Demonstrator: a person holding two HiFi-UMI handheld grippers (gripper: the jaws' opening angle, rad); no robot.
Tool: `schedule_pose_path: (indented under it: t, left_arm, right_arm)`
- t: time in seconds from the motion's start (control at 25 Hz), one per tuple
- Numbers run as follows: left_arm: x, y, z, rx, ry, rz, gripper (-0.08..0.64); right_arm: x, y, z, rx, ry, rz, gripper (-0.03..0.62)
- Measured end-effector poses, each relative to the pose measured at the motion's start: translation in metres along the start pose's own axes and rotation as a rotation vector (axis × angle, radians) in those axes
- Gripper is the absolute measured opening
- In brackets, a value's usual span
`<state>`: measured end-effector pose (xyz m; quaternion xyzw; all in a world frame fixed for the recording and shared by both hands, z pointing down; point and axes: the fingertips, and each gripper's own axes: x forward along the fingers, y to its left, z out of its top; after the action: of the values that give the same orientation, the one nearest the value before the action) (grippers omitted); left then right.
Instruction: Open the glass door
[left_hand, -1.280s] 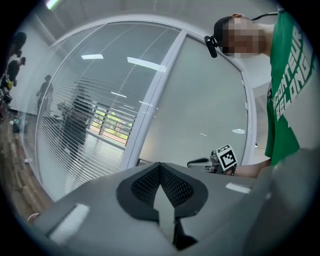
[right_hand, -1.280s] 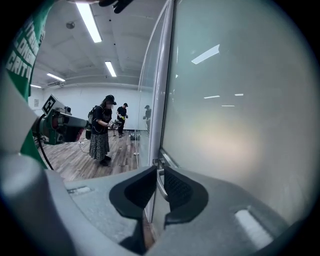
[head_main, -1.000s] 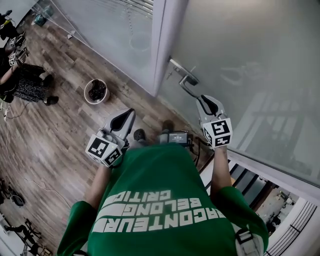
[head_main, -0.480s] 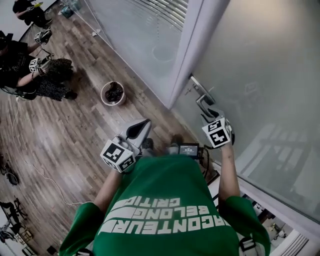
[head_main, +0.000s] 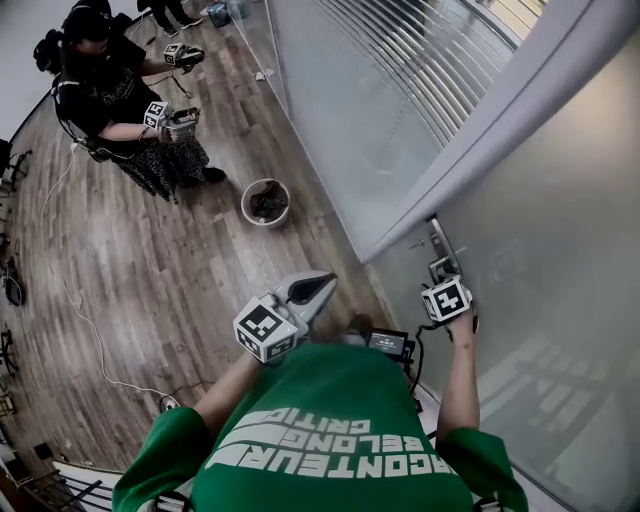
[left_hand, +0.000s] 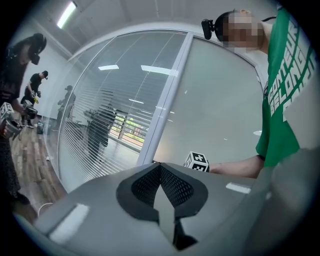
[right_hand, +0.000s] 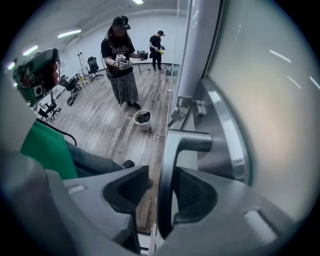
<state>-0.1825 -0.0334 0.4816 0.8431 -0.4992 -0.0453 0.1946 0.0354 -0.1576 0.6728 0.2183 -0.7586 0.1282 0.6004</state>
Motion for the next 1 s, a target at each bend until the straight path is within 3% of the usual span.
schedule_pose_path:
  t: [0.2,0.36,0.48,0.6,0.76,1.0]
  left_arm:
    - [-0.010,0.016,0.017,-0.013,-0.019,0.038,0.017]
    - [-0.014,0.025,0.017,-0.023,-0.038,0.050,0.017]
    - [-0.014,0.027,0.013,-0.018,-0.043,0.046,0.018]
    - [-0.012,0.027,0.013,-0.021,-0.049,0.044,0.017]
    - [-0.011,0.026,0.014,-0.030,-0.057,0.041,0.017]
    - [-0.017,0.027,0.012,-0.041,-0.066,0.034,0.017]
  right_arm:
    - [0.008,0.010,0.018,0.021,0.048,0.059,0.143]
    - [0.020,0.001,0.009,-0.001,0.105,0.008,0.090]
    - [0.019,-0.011,-0.004,-0.022,0.180,-0.075,-0.005]
    - [0.018,-0.016,-0.012,-0.054,0.236,-0.110,-0.006]
    - [0.026,-0.006,-0.009,-0.032,0.201,0.006,-0.006]
    - [0.029,-0.004,-0.015,-0.011,0.205,0.079,-0.006]
